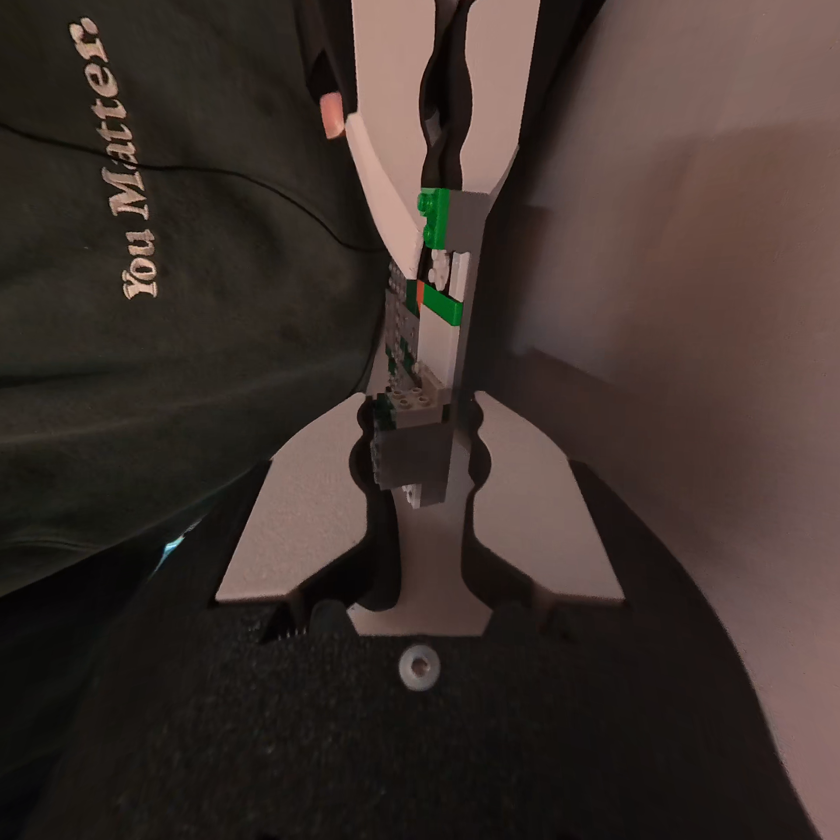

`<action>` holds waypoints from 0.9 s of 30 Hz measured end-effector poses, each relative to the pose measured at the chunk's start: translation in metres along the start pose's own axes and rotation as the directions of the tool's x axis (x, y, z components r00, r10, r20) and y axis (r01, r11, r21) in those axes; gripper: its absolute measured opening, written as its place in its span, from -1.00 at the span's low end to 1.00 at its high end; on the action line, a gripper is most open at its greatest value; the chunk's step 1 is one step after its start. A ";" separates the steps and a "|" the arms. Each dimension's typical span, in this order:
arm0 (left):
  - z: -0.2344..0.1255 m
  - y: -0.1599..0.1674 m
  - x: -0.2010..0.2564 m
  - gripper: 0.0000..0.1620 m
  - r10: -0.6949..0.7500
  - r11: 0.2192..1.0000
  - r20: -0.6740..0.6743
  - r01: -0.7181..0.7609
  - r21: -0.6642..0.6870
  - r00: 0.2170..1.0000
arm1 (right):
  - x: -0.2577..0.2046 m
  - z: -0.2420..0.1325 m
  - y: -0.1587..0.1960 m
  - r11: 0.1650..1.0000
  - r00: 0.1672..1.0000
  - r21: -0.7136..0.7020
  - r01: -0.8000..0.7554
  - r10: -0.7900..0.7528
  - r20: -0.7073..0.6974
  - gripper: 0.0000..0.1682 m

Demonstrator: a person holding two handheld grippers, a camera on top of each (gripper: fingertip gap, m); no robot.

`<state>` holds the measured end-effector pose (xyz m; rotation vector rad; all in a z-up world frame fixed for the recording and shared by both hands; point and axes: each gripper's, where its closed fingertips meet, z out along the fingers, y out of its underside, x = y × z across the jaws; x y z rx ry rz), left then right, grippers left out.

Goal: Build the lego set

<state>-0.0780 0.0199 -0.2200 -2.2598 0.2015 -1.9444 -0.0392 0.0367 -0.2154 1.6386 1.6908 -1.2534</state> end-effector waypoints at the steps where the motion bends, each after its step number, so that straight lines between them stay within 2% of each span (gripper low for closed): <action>1: -0.001 0.000 0.000 -0.93 0.002 1.000 -0.003 -0.002 -0.001 1.000 | -0.001 0.000 0.000 1.000 1.000 0.001 -0.001 0.001 0.016 -0.55; 10: -0.006 0.002 0.015 -0.90 0.011 1.000 -0.102 -0.011 0.001 0.995 | -0.017 0.004 -0.002 0.999 0.992 0.035 0.035 -0.039 0.117 -0.59; 21: -0.022 0.014 0.021 -0.88 0.046 0.999 -0.135 -0.042 0.035 0.990 | -0.024 0.020 -0.014 0.960 0.978 0.191 0.203 -0.208 0.002 -0.62; 27: -0.026 0.020 0.028 -0.88 0.125 0.992 -0.129 -0.123 0.020 0.984 | -0.030 0.026 -0.017 0.939 0.960 0.201 0.280 -0.273 -0.064 -0.62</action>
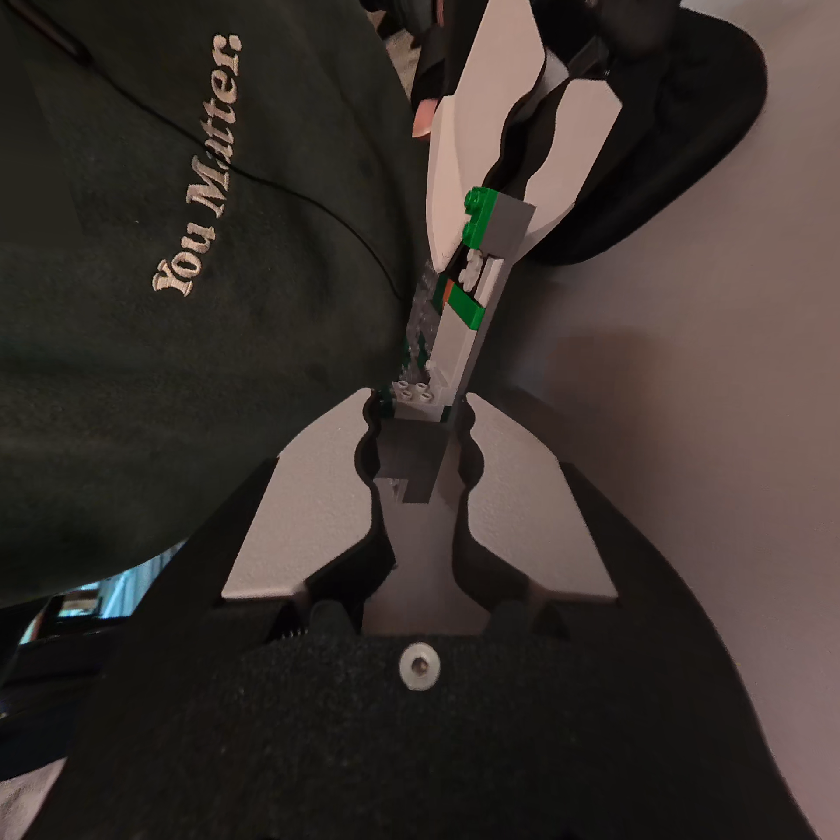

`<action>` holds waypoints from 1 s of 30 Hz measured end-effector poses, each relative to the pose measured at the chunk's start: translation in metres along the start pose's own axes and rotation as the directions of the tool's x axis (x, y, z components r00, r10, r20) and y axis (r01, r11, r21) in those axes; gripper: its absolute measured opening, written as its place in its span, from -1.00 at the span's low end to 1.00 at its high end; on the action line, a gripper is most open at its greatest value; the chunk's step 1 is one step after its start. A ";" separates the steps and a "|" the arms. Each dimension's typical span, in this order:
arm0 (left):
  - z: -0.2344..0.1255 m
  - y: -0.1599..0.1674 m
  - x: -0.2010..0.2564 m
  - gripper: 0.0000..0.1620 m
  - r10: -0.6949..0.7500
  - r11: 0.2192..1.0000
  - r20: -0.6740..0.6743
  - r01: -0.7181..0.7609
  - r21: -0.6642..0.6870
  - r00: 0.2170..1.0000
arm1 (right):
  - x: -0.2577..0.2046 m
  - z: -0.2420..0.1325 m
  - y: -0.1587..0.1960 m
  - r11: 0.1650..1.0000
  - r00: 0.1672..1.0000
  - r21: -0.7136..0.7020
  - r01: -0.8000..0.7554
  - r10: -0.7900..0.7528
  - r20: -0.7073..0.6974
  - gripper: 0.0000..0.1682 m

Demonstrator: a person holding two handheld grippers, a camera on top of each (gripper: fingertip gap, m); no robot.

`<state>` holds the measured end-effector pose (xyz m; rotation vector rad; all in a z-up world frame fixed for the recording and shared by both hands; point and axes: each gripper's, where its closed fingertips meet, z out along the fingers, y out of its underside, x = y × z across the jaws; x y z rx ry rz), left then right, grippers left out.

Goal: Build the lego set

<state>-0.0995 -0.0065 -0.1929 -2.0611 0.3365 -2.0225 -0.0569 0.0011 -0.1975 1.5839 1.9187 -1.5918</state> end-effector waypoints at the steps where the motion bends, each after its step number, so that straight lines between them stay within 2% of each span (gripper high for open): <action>1: 0.000 0.001 0.001 -0.88 0.011 1.000 0.001 -0.011 -0.005 1.000 | -0.001 0.001 0.000 1.000 1.000 -0.008 0.013 -0.013 -0.007 -0.62; 8: 0.003 0.006 0.011 -0.88 0.113 0.993 0.014 -0.113 -0.031 0.993 | -0.010 0.005 0.000 0.999 0.998 0.003 0.054 -0.054 -0.028 -0.64; 17: 0.004 0.006 0.011 -0.87 0.170 0.984 0.026 -0.169 -0.056 0.985 | -0.011 0.008 0.002 0.997 0.994 0.011 0.082 -0.082 -0.068 -0.64; 22: 0.000 -0.006 0.001 -0.90 0.181 0.983 0.079 -0.182 -0.001 0.980 | -0.004 -0.002 -0.004 0.997 0.991 0.061 0.044 -0.036 -0.125 -0.62; 26: 0.002 -0.022 0.001 -0.92 0.111 0.990 0.053 -0.115 0.078 0.992 | -0.001 -0.032 -0.022 0.982 0.960 0.155 0.105 -0.060 -0.273 -0.53; 30: 0.007 -0.035 -0.005 -0.93 0.042 0.991 0.039 -0.047 0.126 0.998 | -0.005 -0.058 -0.018 0.967 0.866 0.164 0.195 -0.091 -0.492 -0.50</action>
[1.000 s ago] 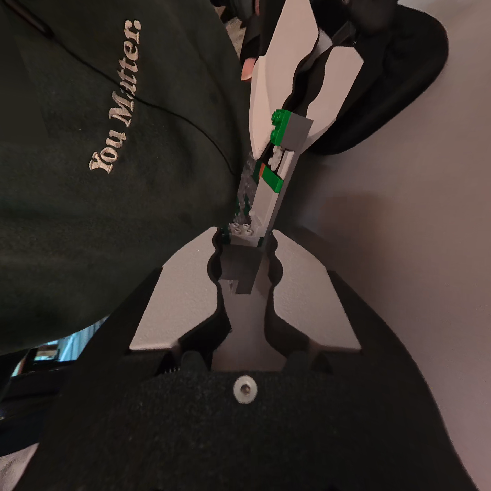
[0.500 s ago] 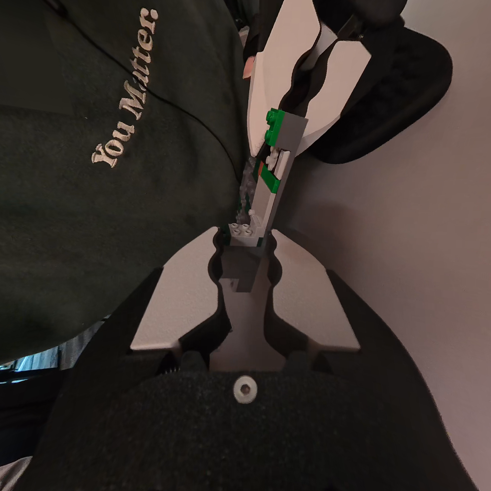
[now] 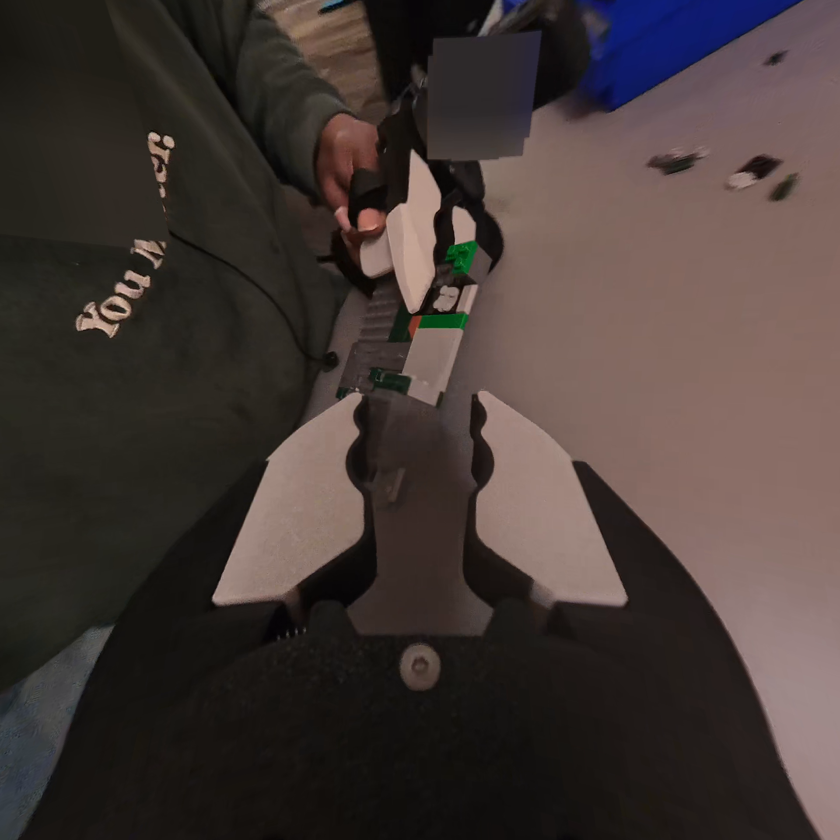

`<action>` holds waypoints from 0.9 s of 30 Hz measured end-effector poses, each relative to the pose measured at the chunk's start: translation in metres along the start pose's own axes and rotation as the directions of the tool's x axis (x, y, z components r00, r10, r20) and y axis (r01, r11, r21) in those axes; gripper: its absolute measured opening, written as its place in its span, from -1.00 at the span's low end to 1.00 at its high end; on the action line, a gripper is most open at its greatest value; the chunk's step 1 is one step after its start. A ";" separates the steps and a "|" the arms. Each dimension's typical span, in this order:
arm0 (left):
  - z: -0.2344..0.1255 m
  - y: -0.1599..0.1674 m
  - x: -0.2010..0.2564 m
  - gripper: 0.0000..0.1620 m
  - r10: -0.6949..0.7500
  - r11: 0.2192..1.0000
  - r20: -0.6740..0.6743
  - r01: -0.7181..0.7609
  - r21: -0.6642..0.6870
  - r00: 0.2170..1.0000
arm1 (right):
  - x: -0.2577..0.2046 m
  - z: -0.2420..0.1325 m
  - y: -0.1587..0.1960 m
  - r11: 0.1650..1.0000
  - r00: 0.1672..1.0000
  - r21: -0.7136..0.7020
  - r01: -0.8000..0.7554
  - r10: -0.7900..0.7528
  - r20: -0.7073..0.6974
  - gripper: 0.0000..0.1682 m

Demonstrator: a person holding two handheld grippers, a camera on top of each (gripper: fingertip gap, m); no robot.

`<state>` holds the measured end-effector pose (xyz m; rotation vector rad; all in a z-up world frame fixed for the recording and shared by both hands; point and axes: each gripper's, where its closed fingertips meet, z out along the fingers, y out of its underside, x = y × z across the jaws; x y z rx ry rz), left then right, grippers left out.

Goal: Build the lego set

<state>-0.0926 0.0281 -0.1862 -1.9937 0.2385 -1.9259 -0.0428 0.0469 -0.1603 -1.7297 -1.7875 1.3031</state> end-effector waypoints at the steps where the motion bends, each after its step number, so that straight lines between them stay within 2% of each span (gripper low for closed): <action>1: 0.002 -0.003 -0.001 -0.93 -0.013 1.000 -0.004 0.014 0.009 1.000 | 0.000 -0.006 0.000 1.000 0.999 0.027 0.002 0.000 -0.049 -0.50; 5: 0.007 -0.011 -0.009 -0.92 -0.052 0.998 0.022 0.051 0.036 0.998 | 0.019 -0.039 0.025 0.999 0.934 0.044 0.024 -0.007 -0.358 -0.65; 9: 0.010 -0.015 -0.025 -0.92 -0.095 0.993 0.079 0.089 0.076 0.992 | 0.048 -0.073 0.095 0.993 0.803 -0.116 -0.027 -0.047 -0.594 -0.75; 11: 0.013 -0.014 -0.029 -0.92 -0.101 0.993 0.095 0.094 0.078 0.990 | 0.059 -0.076 0.120 0.987 0.775 -0.135 -0.087 -0.018 -0.632 -0.78; 13: 0.017 -0.013 -0.031 -0.92 -0.092 0.993 0.108 0.084 0.078 0.990 | 0.067 -0.068 0.129 0.980 0.766 -0.112 -0.165 0.056 -0.640 -0.78; 16: 0.018 -0.015 -0.031 -0.93 -0.073 0.994 0.130 0.061 0.091 0.989 | 0.083 -0.061 0.129 0.956 0.705 -0.109 -0.273 0.121 -0.699 -0.76; 20: 0.017 -0.019 -0.029 -0.93 -0.078 0.991 0.116 0.064 0.121 0.990 | 0.085 -0.046 0.127 0.883 0.633 -0.073 -0.464 0.273 -0.724 -0.67; 22: 0.017 -0.019 -0.027 -0.92 -0.077 0.990 0.103 0.063 0.130 0.992 | 0.089 -0.044 0.131 0.857 0.593 -0.088 -0.508 0.274 -0.757 -0.65; 27: 0.019 -0.020 -0.021 -0.92 -0.068 0.989 0.054 0.060 0.133 0.996 | 0.096 -0.036 0.136 0.821 0.560 -0.051 -0.568 0.341 -0.756 -0.66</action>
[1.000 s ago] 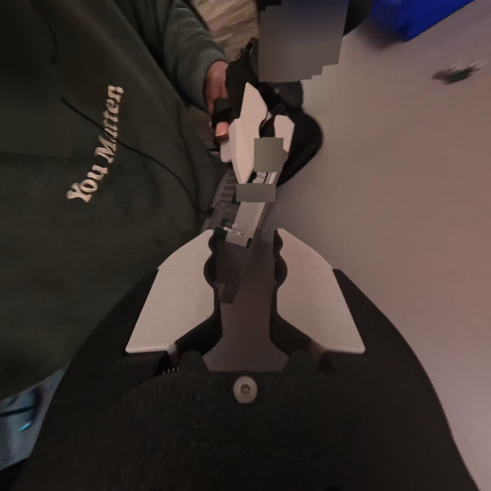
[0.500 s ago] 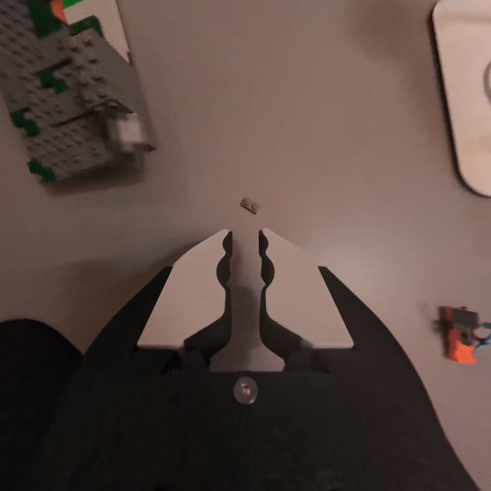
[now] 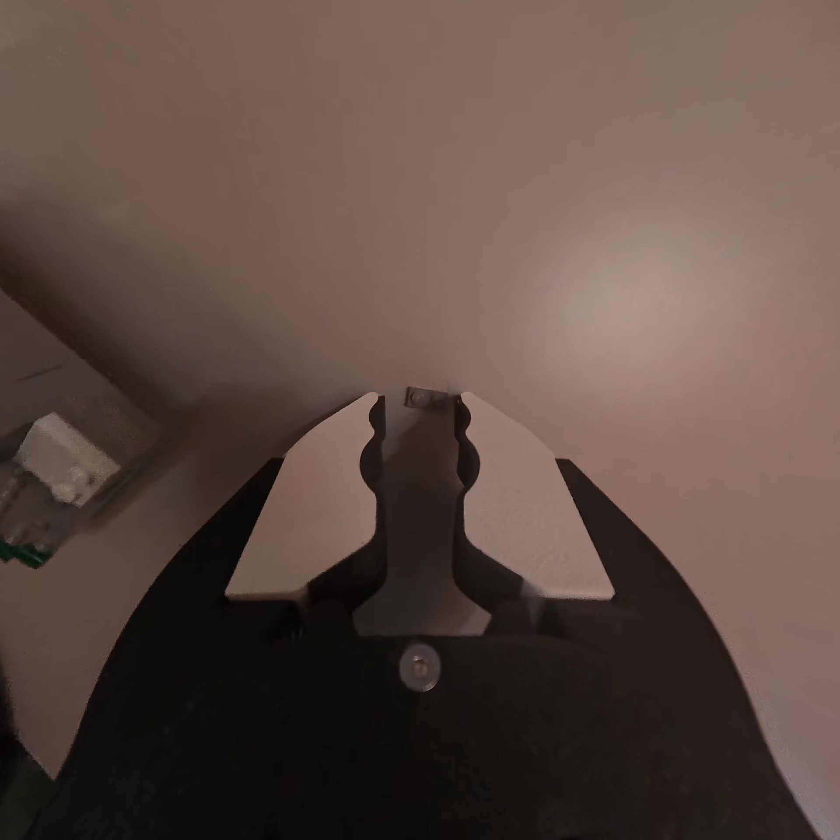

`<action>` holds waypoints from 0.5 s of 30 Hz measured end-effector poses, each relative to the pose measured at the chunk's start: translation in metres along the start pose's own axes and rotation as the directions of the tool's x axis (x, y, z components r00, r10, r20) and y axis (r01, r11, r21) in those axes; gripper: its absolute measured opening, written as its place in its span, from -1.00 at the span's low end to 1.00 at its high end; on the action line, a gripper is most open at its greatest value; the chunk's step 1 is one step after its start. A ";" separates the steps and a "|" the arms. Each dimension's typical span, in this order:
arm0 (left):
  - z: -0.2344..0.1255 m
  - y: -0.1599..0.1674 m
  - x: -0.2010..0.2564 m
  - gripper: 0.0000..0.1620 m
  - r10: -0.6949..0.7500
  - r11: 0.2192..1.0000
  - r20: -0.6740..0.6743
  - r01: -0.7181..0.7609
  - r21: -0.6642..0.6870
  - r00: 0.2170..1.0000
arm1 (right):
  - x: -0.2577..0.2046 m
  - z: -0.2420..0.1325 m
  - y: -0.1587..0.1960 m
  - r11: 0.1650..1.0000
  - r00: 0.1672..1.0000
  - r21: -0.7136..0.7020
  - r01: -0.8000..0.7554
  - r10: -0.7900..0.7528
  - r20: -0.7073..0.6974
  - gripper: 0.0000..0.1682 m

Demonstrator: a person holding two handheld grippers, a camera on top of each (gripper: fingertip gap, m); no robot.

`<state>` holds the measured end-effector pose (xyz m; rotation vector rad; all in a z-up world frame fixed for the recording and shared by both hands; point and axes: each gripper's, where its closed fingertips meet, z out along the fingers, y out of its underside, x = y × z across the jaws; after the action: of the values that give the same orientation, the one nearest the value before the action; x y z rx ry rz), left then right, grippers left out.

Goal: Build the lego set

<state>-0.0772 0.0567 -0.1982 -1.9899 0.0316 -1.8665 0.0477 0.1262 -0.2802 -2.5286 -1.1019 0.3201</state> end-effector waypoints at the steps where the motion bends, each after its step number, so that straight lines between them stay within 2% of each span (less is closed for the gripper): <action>1: 0.000 0.000 0.001 -0.92 -0.002 1.000 -0.010 0.002 -0.002 1.000 | 0.001 0.000 0.000 1.000 1.000 -0.006 -0.008 0.008 -0.005 -0.68; 8: -0.002 0.001 0.004 -0.92 -0.022 1.000 -0.060 0.021 -0.015 0.998 | 0.004 0.000 0.003 0.998 0.998 -0.055 -0.001 -0.002 -0.059 -0.82; 15: -0.002 0.002 0.005 -0.92 -0.004 1.000 -0.067 0.003 -0.014 0.998 | 0.004 0.000 0.003 0.999 0.998 -0.040 0.025 -0.027 -0.051 -0.82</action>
<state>-0.0778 0.0530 -0.1940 -1.9366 0.0599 -1.9403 0.0522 0.1269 -0.2817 -2.5401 -1.1314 0.2270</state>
